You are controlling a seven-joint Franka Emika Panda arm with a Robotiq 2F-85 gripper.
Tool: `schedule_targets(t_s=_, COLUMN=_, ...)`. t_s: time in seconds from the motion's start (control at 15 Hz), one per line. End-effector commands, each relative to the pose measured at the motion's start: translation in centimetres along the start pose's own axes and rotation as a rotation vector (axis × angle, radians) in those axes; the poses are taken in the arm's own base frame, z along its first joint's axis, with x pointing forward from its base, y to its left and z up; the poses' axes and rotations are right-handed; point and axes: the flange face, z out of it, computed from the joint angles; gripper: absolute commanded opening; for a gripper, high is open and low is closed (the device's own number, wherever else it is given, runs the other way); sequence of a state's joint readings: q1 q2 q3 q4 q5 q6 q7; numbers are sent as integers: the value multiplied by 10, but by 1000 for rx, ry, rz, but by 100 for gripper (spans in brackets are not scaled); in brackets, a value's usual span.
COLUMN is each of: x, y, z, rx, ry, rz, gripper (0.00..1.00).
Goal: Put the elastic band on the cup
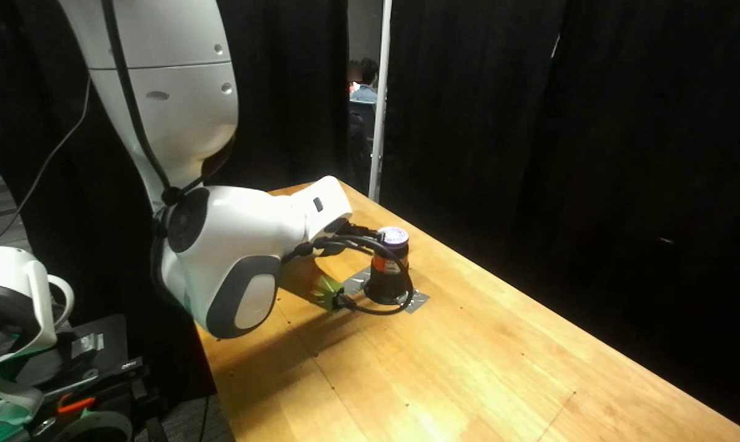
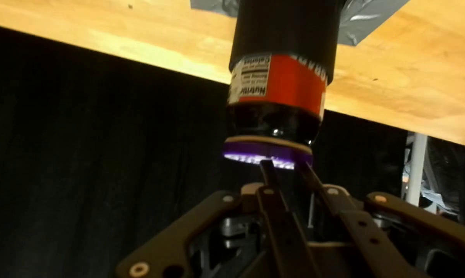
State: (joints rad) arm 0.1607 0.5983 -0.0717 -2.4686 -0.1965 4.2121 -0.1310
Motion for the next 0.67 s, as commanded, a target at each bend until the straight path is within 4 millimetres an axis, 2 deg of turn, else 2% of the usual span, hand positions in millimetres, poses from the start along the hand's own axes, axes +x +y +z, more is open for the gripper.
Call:
schedule_targets(t_s=0.0, x=40, y=13, z=8, rx=-19, ry=111, rz=-37, gripper=20)
schedule_targets(t_s=0.07, x=43, y=14, z=10, rx=-29, ry=117, rz=-31, gripper=20)
schedule_targets(t_s=0.13, x=30, y=10, z=5, rx=-27, ry=134, rz=-41, gripper=21)
schedule_targets(t_s=0.27, x=42, y=16, z=8, rx=-23, ry=128, rz=-44, gripper=19)
schedule_targets(t_s=0.4, x=14, y=8, z=-18, rx=-16, ry=57, rz=-5, gripper=19)
schedule_targets(t_s=0.47, x=20, y=10, z=-28, rx=-19, ry=-34, rz=22, gripper=43)
schedule_targets(t_s=0.53, x=18, y=12, z=-36, rx=-41, ry=-110, rz=17, gripper=43)
schedule_targets(t_s=0.6, x=22, y=12, z=-42, rx=-36, ry=-169, rz=33, gripper=49)
